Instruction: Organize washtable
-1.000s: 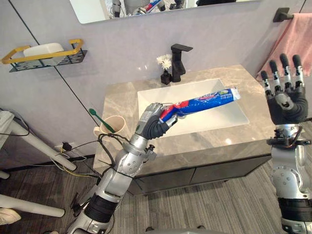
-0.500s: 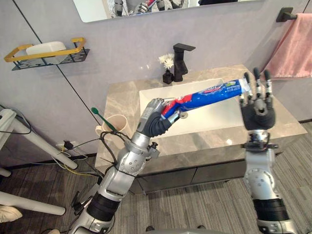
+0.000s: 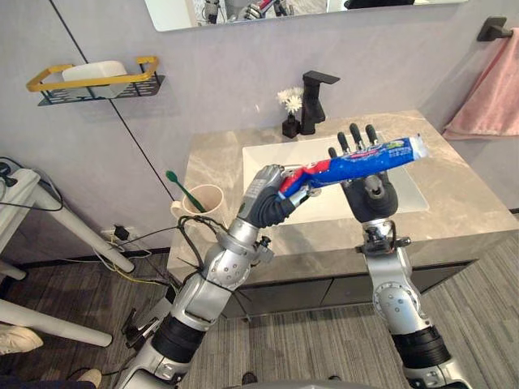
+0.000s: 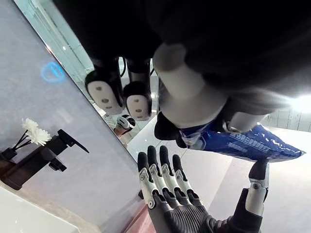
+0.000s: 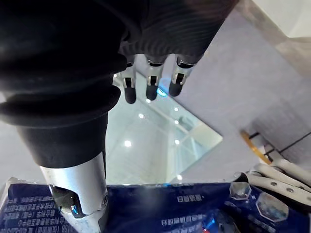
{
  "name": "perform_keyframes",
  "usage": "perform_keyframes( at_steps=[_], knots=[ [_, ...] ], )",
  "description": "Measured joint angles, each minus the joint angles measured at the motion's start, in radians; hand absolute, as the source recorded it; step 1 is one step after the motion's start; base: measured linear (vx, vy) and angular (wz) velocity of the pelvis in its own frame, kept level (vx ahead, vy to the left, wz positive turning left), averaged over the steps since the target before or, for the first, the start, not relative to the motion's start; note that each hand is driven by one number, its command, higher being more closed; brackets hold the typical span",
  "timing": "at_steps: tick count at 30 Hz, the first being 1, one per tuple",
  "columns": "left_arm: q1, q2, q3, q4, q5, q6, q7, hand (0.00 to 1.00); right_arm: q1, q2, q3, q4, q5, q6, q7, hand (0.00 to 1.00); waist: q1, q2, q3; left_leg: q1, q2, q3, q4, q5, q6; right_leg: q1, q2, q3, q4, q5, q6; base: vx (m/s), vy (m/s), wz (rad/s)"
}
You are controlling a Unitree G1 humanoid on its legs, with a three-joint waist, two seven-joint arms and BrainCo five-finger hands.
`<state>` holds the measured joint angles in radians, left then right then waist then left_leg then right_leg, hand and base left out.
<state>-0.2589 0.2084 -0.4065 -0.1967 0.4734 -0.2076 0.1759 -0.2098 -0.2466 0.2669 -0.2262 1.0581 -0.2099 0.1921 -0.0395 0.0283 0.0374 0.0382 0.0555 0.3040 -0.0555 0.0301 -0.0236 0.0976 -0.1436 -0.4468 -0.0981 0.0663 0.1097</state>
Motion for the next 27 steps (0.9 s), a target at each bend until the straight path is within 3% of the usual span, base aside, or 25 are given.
perform_keyframes(
  at_steps=[8,27],
  knots=[
    [-0.002,0.004,-0.022,0.02,-0.001,-0.012,0.0,1.0,-0.021,-0.038,0.055,-0.056,0.002,0.022,0.033,0.0,0.004,-0.015,-0.001,-0.004,0.001,0.006,0.0,0.0,0.0,-0.008,0.0,0.006,0.0,0.002,-0.001,0.0,0.0,-0.01],
    [-0.003,0.001,-0.022,0.009,-0.002,-0.051,0.002,1.0,-0.015,-0.118,0.052,-0.137,0.013,0.023,0.034,0.0,0.004,-0.014,-0.007,-0.008,0.005,0.038,0.003,0.0,0.0,-0.028,0.002,0.033,0.0,0.014,-0.003,-0.01,-0.001,-0.04]
  ],
)
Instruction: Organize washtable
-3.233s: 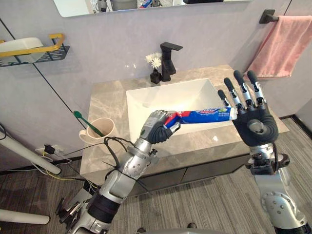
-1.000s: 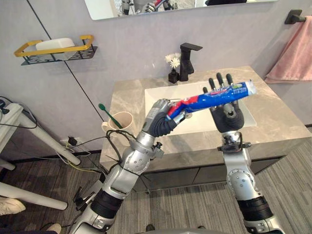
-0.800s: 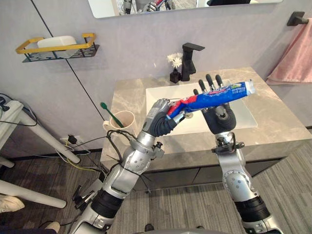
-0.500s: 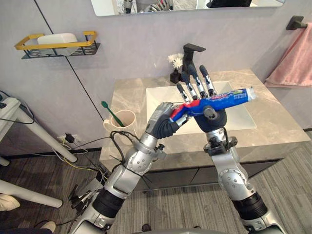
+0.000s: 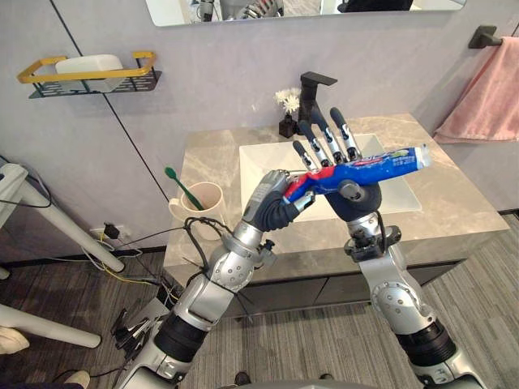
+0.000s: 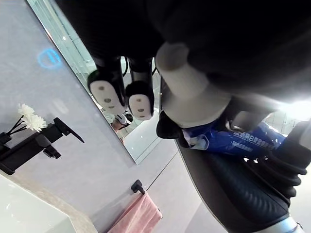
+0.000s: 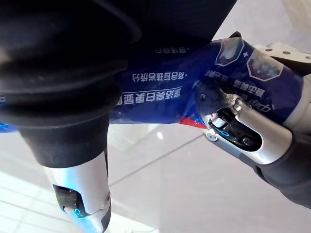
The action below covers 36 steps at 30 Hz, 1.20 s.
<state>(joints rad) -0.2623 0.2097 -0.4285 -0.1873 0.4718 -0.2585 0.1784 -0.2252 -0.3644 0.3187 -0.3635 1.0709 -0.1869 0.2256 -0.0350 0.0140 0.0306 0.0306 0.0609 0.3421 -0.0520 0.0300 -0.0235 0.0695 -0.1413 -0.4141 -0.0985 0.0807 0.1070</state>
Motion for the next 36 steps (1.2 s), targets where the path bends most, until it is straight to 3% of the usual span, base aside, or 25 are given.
perform_keyframes(
  at_steps=[10,11,19,36],
  knots=[
    [0.0,-0.001,-0.002,0.001,0.001,-0.012,-0.008,1.0,0.029,-0.014,-0.017,-0.023,-0.001,0.001,0.017,0.0,-0.004,0.012,-0.011,0.0,0.005,0.027,-0.002,0.0,0.0,-0.017,0.005,0.03,0.0,0.005,-0.004,-0.01,-0.007,-0.09],
    [0.0,-0.001,-0.002,0.001,0.001,-0.012,-0.012,1.0,0.03,-0.014,-0.018,-0.024,-0.002,0.001,0.017,1.0,-0.004,0.015,-0.013,0.0,0.005,0.028,-0.002,0.0,0.0,-0.018,0.005,0.031,0.0,0.005,-0.004,-0.02,-0.006,-0.04],
    [0.001,-0.001,-0.002,0.002,0.0,-0.013,-0.025,1.0,0.067,-0.006,-0.038,-0.046,-0.023,0.003,0.017,1.0,-0.004,0.016,-0.015,0.0,0.005,0.025,-0.002,0.0,0.0,-0.017,0.004,0.029,0.0,0.006,-0.005,0.0,0.0,0.0],
    [0.007,-0.021,-0.016,0.044,0.003,-0.01,-0.048,1.0,0.096,0.1,-0.09,0.001,-0.07,0.0,0.013,1.0,-0.006,0.015,-0.015,0.014,-0.002,0.014,-0.021,0.014,0.002,-0.006,0.002,0.015,0.0,0.006,-0.005,0.0,0.0,0.01]
  ],
)
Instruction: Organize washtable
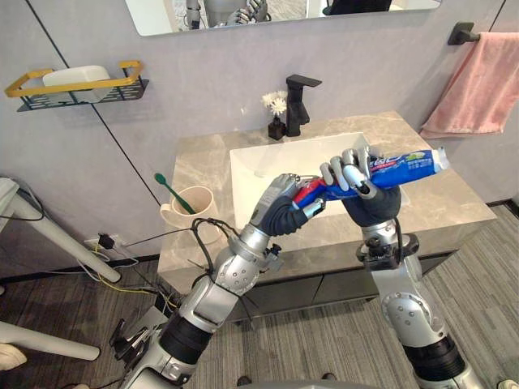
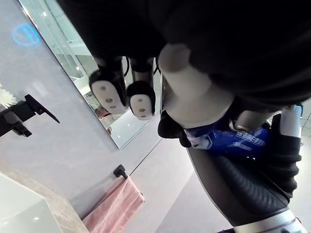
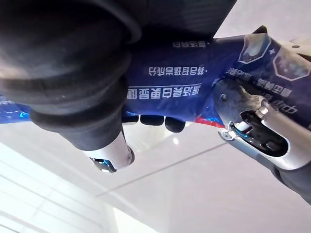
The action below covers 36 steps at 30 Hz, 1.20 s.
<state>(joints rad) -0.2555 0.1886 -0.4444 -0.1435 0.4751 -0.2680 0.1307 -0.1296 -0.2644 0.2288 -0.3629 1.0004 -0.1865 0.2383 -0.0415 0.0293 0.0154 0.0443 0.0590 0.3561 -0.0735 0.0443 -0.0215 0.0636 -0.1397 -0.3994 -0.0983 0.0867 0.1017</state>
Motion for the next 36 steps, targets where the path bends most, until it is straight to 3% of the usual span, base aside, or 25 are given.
perform_keyframes(
  at_steps=[1,2,10,17,21,29,33,36],
  knots=[
    [0.0,-0.001,0.0,0.0,0.0,0.002,0.0,1.0,0.0,0.013,-0.006,0.003,-0.003,-0.001,-0.003,1.0,0.0,0.0,0.0,0.0,0.0,-0.001,0.0,0.0,0.0,0.0,-0.001,-0.002,0.0,0.0,0.0,0.0,0.0,0.0],
    [0.0,-0.002,0.0,0.0,0.0,0.003,0.0,0.0,0.0,0.019,-0.007,0.004,-0.007,-0.002,-0.008,1.0,0.0,0.0,0.0,0.0,-0.001,-0.001,-0.001,0.001,0.001,0.0,-0.001,-0.002,0.0,0.0,0.0,-0.02,0.005,0.04],
    [-0.001,-0.009,0.035,0.001,0.0,0.047,0.021,0.0,-0.047,0.062,-0.084,0.06,-0.082,-0.051,-0.109,1.0,0.0,-0.003,-0.002,0.005,-0.005,-0.011,-0.017,0.013,0.003,0.003,-0.001,-0.011,0.0,0.0,0.0,-0.01,0.003,0.03],
    [-0.008,0.018,0.204,-0.068,-0.001,0.068,0.109,0.0,-0.095,0.057,-0.253,0.113,-0.114,-0.118,-0.198,1.0,-0.001,-0.004,-0.003,0.006,-0.006,-0.028,-0.017,0.016,0.002,0.013,-0.002,-0.026,0.0,0.0,0.0,0.0,0.003,0.05],
    [-0.029,0.024,0.233,-0.144,0.0,0.068,0.134,0.0,-0.118,0.038,-0.263,0.114,-0.143,-0.12,-0.214,1.0,0.002,-0.004,-0.003,0.006,-0.007,-0.043,-0.017,0.02,0.003,0.022,-0.002,-0.042,0.0,0.0,0.0,-0.01,0.008,0.12],
    [-0.033,0.054,0.404,-0.277,0.01,0.072,0.192,0.0,-0.153,0.039,-0.295,0.154,-0.148,-0.12,-0.22,1.0,0.007,-0.003,-0.002,0.006,-0.007,-0.065,-0.018,0.027,0.003,0.036,-0.003,-0.069,-0.004,-0.001,-0.001,-0.03,0.011,0.1],
    [-0.017,0.052,0.556,-0.343,0.016,0.091,0.25,0.0,-0.23,0.036,-0.314,0.187,-0.148,-0.124,-0.239,1.0,0.011,-0.001,-0.002,0.002,-0.007,-0.087,-0.019,0.033,0.001,0.044,-0.003,-0.09,-0.004,-0.002,-0.003,-0.01,0.013,0.14],
    [0.021,0.05,0.665,-0.385,0.039,0.112,0.296,0.0,-0.319,-0.004,-0.314,0.246,-0.148,-0.126,-0.258,1.0,0.038,-0.001,-0.002,-0.001,-0.008,-0.115,-0.021,0.039,-0.003,0.055,-0.004,-0.117,-0.004,-0.005,-0.006,-0.01,0.007,0.28]
  ],
)
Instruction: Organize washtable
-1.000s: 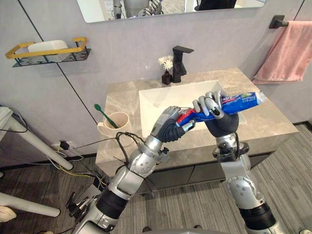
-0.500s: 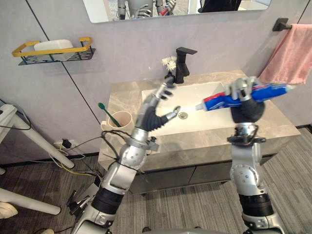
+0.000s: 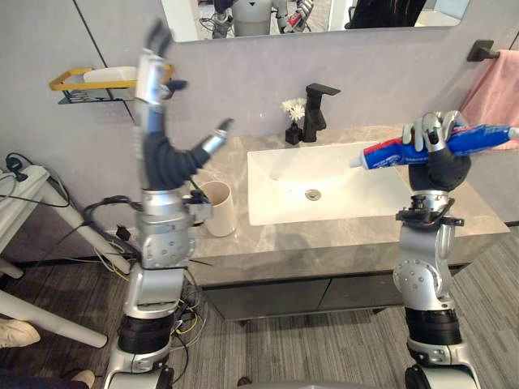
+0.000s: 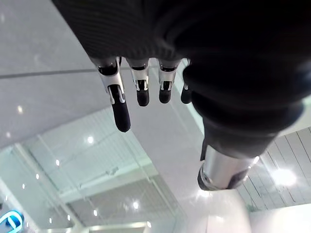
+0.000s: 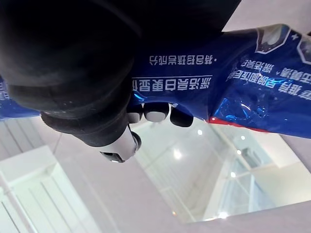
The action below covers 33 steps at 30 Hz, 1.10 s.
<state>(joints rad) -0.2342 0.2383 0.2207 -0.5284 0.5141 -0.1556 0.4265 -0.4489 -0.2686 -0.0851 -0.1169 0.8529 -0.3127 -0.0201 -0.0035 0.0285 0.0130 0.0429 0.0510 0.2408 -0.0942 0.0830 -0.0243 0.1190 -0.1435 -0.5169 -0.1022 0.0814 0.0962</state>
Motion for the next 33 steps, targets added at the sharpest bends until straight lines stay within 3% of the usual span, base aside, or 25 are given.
perform_keyframes(
  at_steps=[1,3,6,9,12,15,16,18,21,24,29,33],
  knots=[
    [0.032,-0.001,0.06,-0.024,0.008,0.013,0.029,0.0,-0.061,-0.027,0.003,0.034,0.0,-0.002,-0.003,1.0,0.026,0.0,0.0,-0.009,-0.001,-0.023,-0.001,0.007,-0.004,0.003,0.0,-0.019,0.001,-0.002,-0.001,-0.01,0.004,0.42],
    [0.076,-0.01,0.115,-0.041,0.008,0.027,0.055,0.0,-0.139,-0.058,0.007,0.076,0.0,-0.003,-0.012,1.0,0.046,0.0,0.0,-0.026,-0.002,-0.055,-0.003,0.017,-0.004,0.007,0.0,-0.058,0.003,-0.005,-0.001,-0.01,0.0,0.6],
    [0.168,-0.072,0.178,-0.054,0.008,0.044,0.079,0.0,-0.27,-0.107,0.032,0.163,-0.001,0.009,-0.035,1.0,0.1,-0.003,0.001,-0.038,-0.01,-0.111,-0.006,0.029,-0.004,0.029,0.001,-0.117,0.0,-0.013,0.0,-0.01,0.013,0.59],
    [0.261,-0.117,0.185,-0.069,0.008,0.06,0.082,0.0,-0.359,-0.14,0.078,0.205,0.002,0.013,-0.04,1.0,0.147,-0.013,0.001,-0.057,-0.016,-0.151,-0.006,0.034,-0.009,0.032,0.001,-0.157,0.0,-0.019,0.001,-0.01,0.038,0.49],
    [0.351,-0.169,0.185,-0.069,0.007,0.065,0.081,0.0,-0.446,-0.142,0.151,0.263,0.012,0.027,-0.04,1.0,0.189,-0.04,0.006,-0.069,-0.018,-0.165,-0.006,0.038,-0.009,0.031,0.001,-0.171,0.0,-0.021,0.003,0.01,0.038,0.19],
    [0.451,-0.226,0.177,-0.059,-0.015,0.072,0.062,0.0,-0.465,-0.158,0.204,0.275,0.047,0.059,-0.025,1.0,0.191,-0.101,0.01,-0.084,-0.02,-0.185,-0.006,0.038,-0.009,0.03,0.002,-0.199,0.0,-0.029,0.008,0.03,0.022,0.2],
    [0.469,-0.232,0.174,-0.055,-0.032,0.072,0.05,0.0,-0.465,-0.164,0.212,0.28,0.052,0.066,-0.021,1.0,0.194,-0.111,0.011,-0.085,-0.02,-0.185,-0.006,0.038,-0.009,0.029,0.002,-0.199,0.001,-0.031,0.009,0.05,0.024,0.08],
    [0.541,-0.244,0.164,-0.013,-0.075,0.072,0.008,0.0,-0.464,-0.222,0.25,0.285,0.078,0.102,-0.015,1.0,0.197,-0.145,0.011,-0.103,-0.021,-0.185,-0.006,0.037,-0.009,0.011,0.002,-0.2,0.002,-0.032,0.01,0.04,0.024,0.01],
    [0.595,-0.268,0.163,0.038,-0.13,0.072,-0.042,0.0,-0.41,-0.327,0.251,0.205,0.081,0.127,0.008,1.0,0.2,-0.171,0.024,-0.12,-0.022,-0.187,-0.004,0.037,-0.009,-0.004,0.001,-0.21,0.004,-0.032,0.011,0.05,0.024,0.04],
    [0.656,-0.298,0.163,0.088,-0.164,0.072,-0.086,0.0,-0.236,-0.42,0.142,0.02,0.08,0.127,0.05,1.0,0.184,-0.2,0.035,-0.14,-0.026,-0.202,0.0,0.038,-0.008,-0.016,0.001,-0.224,0.004,-0.039,0.015,0.07,0.015,0.13],
    [0.688,-0.316,0.153,0.175,-0.198,0.081,-0.146,0.0,-0.129,-0.476,0.043,-0.068,0.08,0.122,0.071,1.0,0.15,-0.22,0.045,-0.15,-0.021,-0.188,0.001,0.04,-0.005,-0.034,0.002,-0.214,0.004,-0.045,0.015,0.06,0.002,-0.07],
    [0.656,-0.314,0.119,0.216,-0.208,0.083,-0.166,0.0,-0.07,-0.462,0.045,-0.129,0.082,0.122,0.091,1.0,0.149,-0.239,0.055,-0.152,-0.014,-0.161,0.001,0.037,-0.008,-0.051,0.004,-0.187,0.004,-0.045,0.014,0.03,-0.008,-0.2]
  ],
)
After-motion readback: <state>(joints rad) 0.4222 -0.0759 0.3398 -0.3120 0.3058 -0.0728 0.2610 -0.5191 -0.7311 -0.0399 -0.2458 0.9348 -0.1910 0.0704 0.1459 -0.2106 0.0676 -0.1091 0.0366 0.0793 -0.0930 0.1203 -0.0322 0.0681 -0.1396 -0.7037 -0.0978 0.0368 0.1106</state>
